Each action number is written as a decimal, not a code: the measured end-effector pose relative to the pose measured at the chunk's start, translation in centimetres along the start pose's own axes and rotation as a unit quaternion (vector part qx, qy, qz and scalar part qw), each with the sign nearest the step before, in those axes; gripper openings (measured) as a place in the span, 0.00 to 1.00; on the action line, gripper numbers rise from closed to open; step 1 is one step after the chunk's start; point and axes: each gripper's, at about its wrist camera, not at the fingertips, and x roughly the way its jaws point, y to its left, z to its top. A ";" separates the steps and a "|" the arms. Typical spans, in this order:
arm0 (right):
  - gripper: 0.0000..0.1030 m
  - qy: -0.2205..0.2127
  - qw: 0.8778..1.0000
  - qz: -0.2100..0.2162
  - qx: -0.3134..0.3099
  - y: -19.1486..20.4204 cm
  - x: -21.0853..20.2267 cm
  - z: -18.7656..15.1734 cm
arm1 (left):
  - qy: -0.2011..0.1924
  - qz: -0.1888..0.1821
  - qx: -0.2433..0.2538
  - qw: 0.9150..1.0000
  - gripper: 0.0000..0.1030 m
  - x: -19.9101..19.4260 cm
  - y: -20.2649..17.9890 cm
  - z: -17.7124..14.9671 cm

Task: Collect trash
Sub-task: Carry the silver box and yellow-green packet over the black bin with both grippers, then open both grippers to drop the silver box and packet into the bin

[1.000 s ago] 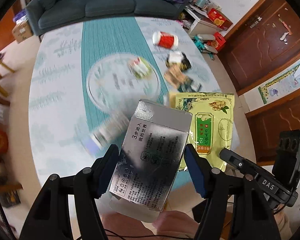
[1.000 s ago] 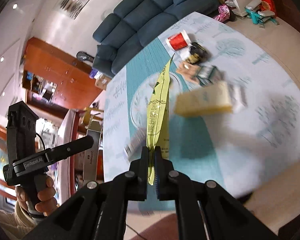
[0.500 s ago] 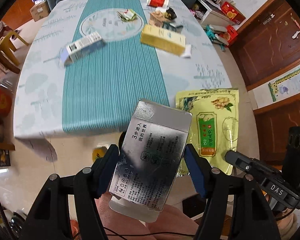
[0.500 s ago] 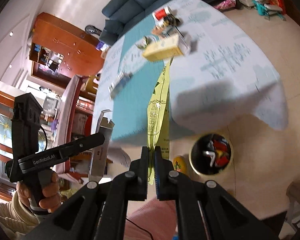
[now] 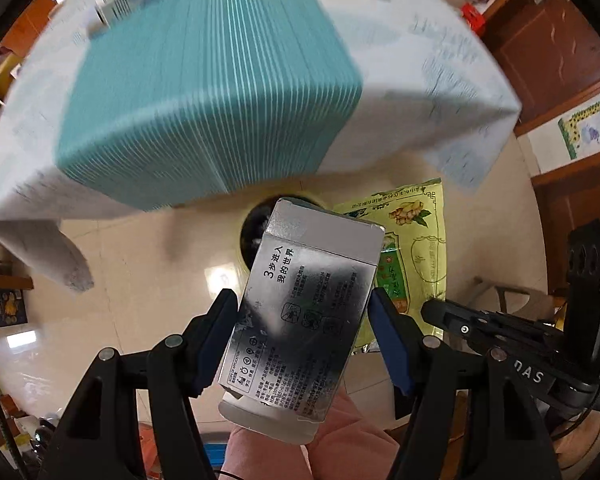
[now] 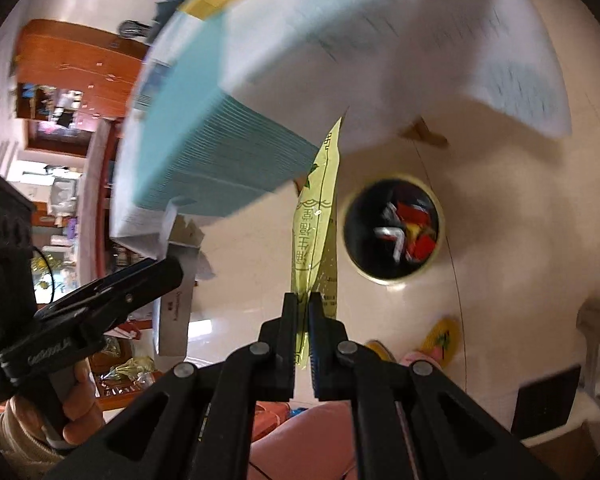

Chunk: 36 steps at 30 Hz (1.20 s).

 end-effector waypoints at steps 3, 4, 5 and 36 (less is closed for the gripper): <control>0.05 0.012 1.000 -0.015 0.019 -2.0 2.8 -0.2 | 0.008 0.000 0.002 1.000 0.64 3.1 0.4 -0.4; 0.05 0.015 0.999 -0.017 0.023 -2.4 3.5 -0.2 | 0.010 0.000 0.002 1.000 0.64 4.4 0.6 -0.5; 0.05 0.018 0.999 -0.021 0.028 -3.2 4.7 -0.2 | 0.013 -0.001 0.002 1.000 0.64 5.3 0.8 -0.4; 0.43 0.033 0.987 -0.155 0.017 -13.5 24.1 5.4 | -0.019 0.029 0.023 0.999 0.87 27.0 1.5 3.2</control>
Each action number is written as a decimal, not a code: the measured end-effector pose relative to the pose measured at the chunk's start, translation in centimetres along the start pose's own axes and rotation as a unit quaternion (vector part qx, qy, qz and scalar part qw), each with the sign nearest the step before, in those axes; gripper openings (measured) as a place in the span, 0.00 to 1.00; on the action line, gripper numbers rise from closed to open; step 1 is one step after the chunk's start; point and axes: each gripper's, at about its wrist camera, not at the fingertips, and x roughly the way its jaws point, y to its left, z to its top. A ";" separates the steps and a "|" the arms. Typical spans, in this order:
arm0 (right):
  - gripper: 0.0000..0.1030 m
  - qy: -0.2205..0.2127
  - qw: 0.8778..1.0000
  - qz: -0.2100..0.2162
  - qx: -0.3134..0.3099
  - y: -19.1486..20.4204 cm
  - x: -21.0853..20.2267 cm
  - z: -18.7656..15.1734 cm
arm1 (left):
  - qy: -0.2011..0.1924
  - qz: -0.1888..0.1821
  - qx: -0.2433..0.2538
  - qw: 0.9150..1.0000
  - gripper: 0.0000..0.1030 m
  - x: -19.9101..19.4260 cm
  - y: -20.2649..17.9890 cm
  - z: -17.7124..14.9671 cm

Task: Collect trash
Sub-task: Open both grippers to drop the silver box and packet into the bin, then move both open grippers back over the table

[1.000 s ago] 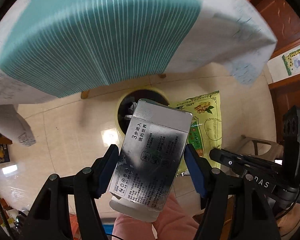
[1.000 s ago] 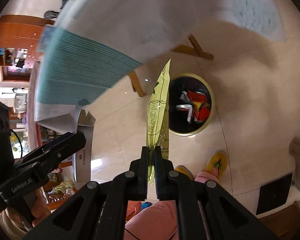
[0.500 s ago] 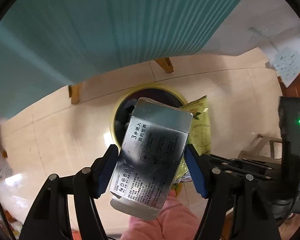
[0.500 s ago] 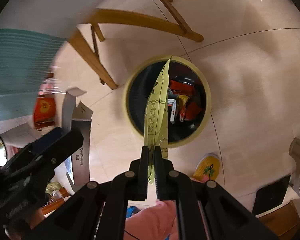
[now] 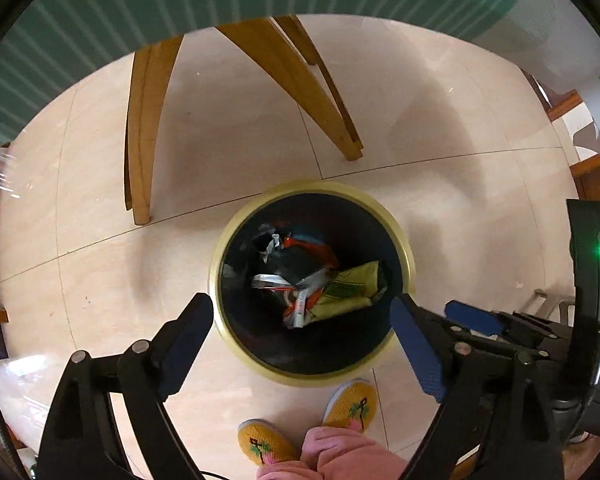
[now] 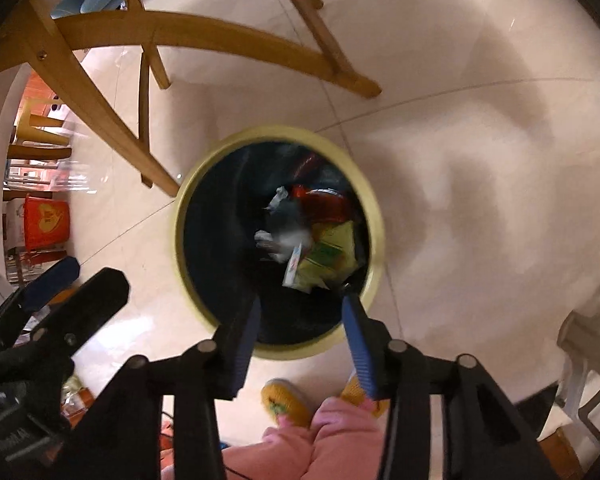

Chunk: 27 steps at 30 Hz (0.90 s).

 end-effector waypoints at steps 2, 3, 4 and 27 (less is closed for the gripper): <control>0.44 -0.018 1.000 -0.017 -0.011 -0.1 -0.7 -0.4 | -0.003 0.004 0.001 1.000 0.87 -0.5 -0.2 -0.2; 0.45 -0.023 0.999 -0.022 -0.016 0.0 -1.0 -0.5 | -0.005 0.005 0.002 1.000 0.87 -0.4 0.2 -0.4; 0.47 -0.031 0.999 -0.027 -0.021 0.0 -1.5 -0.7 | -0.007 0.005 0.002 1.000 0.87 -0.7 0.1 -0.6; 0.50 -0.146 0.987 -0.043 -0.055 5.6 -22.0 -7.5 | -0.096 0.003 0.008 0.995 0.87 -27.2 -0.3 -3.9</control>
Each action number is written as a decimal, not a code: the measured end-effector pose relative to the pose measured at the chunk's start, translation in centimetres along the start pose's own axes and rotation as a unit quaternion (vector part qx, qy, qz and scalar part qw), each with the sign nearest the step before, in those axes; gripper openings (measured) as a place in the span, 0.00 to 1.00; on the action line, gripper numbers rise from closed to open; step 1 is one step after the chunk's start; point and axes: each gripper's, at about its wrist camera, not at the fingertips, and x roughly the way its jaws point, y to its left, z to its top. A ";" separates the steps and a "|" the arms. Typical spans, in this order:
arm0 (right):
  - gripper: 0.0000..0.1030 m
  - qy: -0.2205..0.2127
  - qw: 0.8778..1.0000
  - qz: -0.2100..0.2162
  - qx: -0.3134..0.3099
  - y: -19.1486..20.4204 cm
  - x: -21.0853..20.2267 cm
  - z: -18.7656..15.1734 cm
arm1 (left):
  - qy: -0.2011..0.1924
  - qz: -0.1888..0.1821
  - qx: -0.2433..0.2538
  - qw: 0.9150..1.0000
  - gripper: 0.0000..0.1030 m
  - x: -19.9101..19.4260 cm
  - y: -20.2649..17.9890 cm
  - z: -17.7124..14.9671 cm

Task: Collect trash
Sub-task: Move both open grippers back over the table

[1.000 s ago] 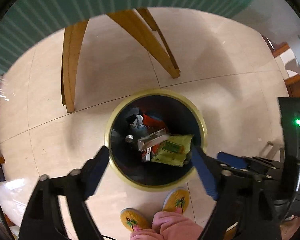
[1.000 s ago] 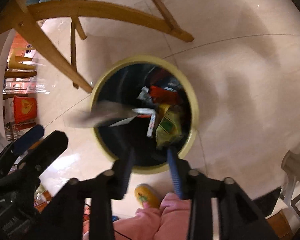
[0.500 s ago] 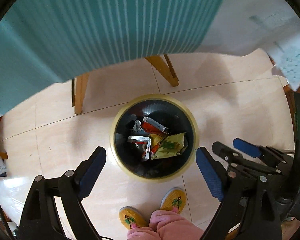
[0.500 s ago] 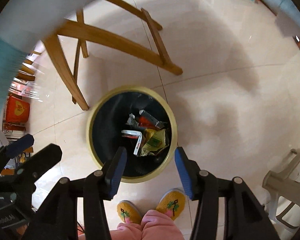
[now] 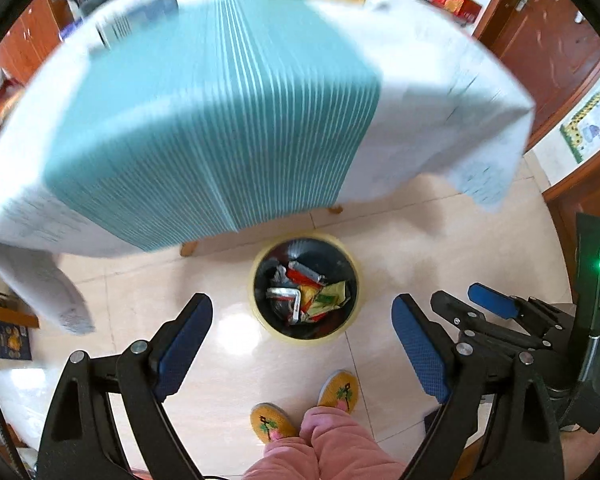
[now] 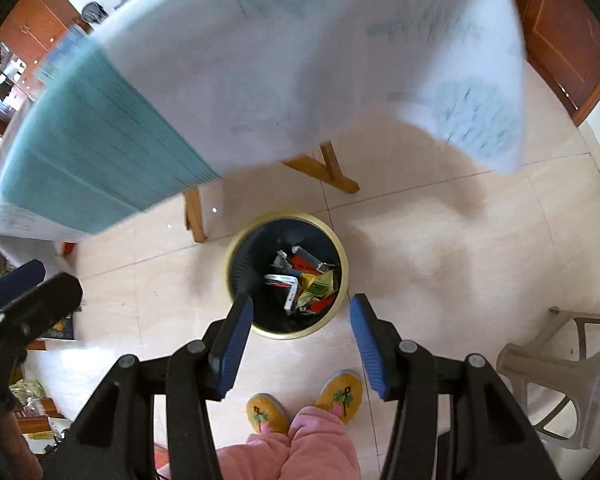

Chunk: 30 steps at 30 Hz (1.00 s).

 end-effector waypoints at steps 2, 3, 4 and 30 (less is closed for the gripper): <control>0.53 -0.013 1.000 0.006 -0.003 0.9 -3.2 0.2 | -0.012 -0.002 0.006 1.000 0.87 -3.1 0.2 0.6; 0.54 -0.017 1.000 0.007 -0.005 1.2 -4.2 0.4 | -0.018 -0.002 0.007 1.000 0.87 -4.4 0.3 0.8; 0.54 -0.024 1.000 0.009 -0.006 1.6 -5.6 0.6 | -0.024 -0.002 0.008 1.000 0.87 -5.8 0.3 1.1; 0.55 -0.153 0.977 0.080 -0.129 7.8 -23.0 8.6 | -0.177 0.045 -0.030 0.983 0.87 -22.5 0.3 8.6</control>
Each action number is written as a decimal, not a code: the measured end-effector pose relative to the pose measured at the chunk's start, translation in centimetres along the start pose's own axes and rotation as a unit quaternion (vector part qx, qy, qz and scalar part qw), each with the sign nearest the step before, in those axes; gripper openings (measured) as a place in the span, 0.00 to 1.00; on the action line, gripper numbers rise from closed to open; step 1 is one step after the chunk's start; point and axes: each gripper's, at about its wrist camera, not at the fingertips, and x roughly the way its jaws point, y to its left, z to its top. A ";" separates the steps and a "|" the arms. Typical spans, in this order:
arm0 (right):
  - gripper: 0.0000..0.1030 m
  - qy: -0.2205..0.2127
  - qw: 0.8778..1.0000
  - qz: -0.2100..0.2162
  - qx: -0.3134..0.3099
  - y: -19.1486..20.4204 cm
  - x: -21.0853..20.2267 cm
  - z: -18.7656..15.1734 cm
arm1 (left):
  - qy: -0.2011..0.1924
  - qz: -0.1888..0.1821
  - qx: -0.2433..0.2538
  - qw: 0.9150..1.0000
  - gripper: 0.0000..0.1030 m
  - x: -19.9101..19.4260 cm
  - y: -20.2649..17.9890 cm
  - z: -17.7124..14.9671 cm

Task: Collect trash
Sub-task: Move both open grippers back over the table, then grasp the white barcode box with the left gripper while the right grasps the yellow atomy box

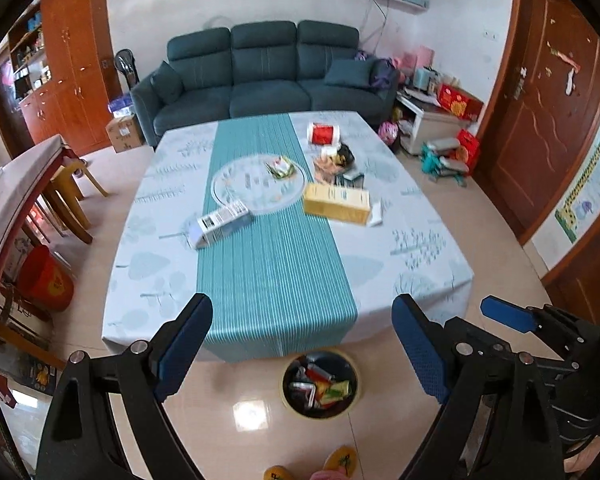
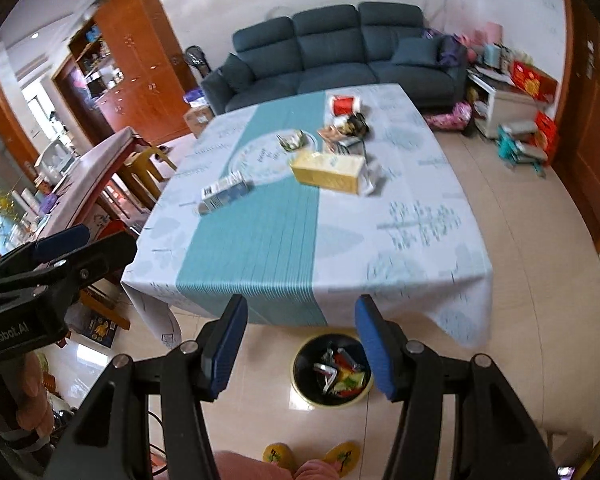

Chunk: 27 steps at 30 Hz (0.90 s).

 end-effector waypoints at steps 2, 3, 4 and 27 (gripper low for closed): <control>0.55 -0.005 1.000 0.002 -0.008 0.3 0.2 0.7 | -0.003 0.006 -0.004 1.000 0.87 0.2 0.3 0.6; 0.55 -0.007 1.000 0.003 -0.012 0.4 0.4 1.2 | -0.003 0.008 -0.005 1.000 0.87 0.3 0.5 0.9; 0.55 -0.008 1.000 0.004 -0.014 0.5 0.6 1.6 | -0.003 0.010 -0.007 1.000 0.87 0.5 0.7 1.2; 0.55 0.014 0.995 -0.035 0.095 4.3 15.9 12.1 | 0.128 -0.046 0.101 0.986 0.87 21.0 14.1 12.2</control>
